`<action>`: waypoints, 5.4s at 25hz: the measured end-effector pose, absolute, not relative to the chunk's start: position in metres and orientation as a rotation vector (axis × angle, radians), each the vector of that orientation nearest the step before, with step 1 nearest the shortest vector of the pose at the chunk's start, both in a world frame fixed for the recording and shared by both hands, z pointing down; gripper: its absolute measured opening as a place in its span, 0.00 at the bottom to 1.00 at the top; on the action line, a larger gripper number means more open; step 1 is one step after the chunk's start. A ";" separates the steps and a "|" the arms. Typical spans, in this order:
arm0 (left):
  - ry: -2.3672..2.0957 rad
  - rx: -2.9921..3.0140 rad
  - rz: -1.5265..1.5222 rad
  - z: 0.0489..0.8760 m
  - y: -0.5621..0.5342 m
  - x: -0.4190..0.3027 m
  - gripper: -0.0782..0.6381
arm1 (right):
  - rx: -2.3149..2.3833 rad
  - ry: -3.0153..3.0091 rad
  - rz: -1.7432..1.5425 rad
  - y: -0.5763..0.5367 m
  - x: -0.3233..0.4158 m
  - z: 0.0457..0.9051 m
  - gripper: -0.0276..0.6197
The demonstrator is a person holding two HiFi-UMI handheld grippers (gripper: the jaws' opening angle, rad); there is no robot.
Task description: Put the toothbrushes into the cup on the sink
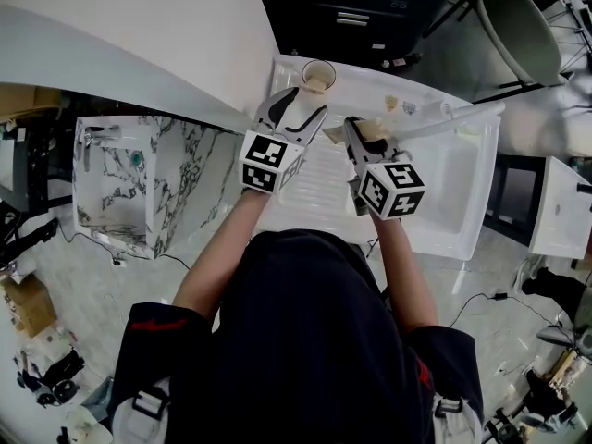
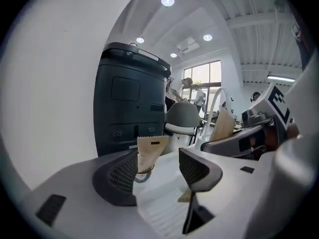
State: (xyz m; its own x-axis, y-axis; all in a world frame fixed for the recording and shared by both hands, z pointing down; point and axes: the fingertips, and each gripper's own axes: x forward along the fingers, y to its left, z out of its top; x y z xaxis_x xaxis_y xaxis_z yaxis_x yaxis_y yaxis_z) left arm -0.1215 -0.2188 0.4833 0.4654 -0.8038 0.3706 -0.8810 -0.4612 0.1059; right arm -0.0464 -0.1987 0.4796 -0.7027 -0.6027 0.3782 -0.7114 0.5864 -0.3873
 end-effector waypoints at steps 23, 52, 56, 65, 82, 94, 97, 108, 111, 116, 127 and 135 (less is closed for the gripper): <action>-1.294 2.529 0.365 0.452 -0.120 -0.138 0.38 | 1.203 -2.597 0.679 -0.135 -0.060 0.444 0.12; -0.863 2.719 0.285 0.440 -0.031 -0.075 0.14 | 1.575 -2.423 0.684 -0.035 0.009 0.441 0.12; -0.775 2.746 0.277 0.439 -0.023 -0.058 0.14 | 1.652 -2.391 0.698 -0.028 0.027 0.442 0.12; -0.649 2.784 0.313 0.441 -0.022 -0.011 0.14 | 1.799 -2.330 0.744 -0.021 0.077 0.441 0.12; -0.576 2.788 0.371 0.443 -0.063 0.081 0.14 | 1.860 -2.298 0.828 -0.060 0.165 0.451 0.12; -0.566 2.753 0.417 0.456 -0.107 0.139 0.14 | 1.850 -2.263 0.887 -0.100 0.221 0.466 0.12; -0.576 2.743 0.429 0.458 -0.116 0.149 0.14 | 1.832 -2.278 0.895 -0.111 0.227 0.467 0.12; -0.609 2.701 0.477 0.474 -0.141 0.189 0.14 | 1.740 -2.307 0.916 -0.144 0.259 0.478 0.12; -0.631 2.692 0.477 0.475 -0.148 0.200 0.14 | 1.713 -2.314 0.927 -0.152 0.268 0.481 0.12; -0.682 2.656 0.487 0.484 -0.157 0.211 0.14 | 1.646 -2.334 0.943 -0.165 0.276 0.489 0.12; -0.767 2.587 0.501 0.506 -0.176 0.227 0.14 | 1.507 -2.368 0.939 -0.189 0.282 0.506 0.12; -0.834 2.549 0.505 0.513 -0.188 0.221 0.14 | 1.431 -2.428 0.794 -0.229 0.283 0.488 0.12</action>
State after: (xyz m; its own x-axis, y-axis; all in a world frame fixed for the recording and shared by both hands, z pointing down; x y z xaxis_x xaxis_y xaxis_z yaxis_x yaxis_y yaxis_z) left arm 0.2206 -0.1876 0.5132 0.7553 -0.4730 0.4536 -0.6212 -0.7372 0.2658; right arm 0.2834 -0.2291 0.4882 -0.5048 -0.7440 0.4378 -0.8589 0.3821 -0.3411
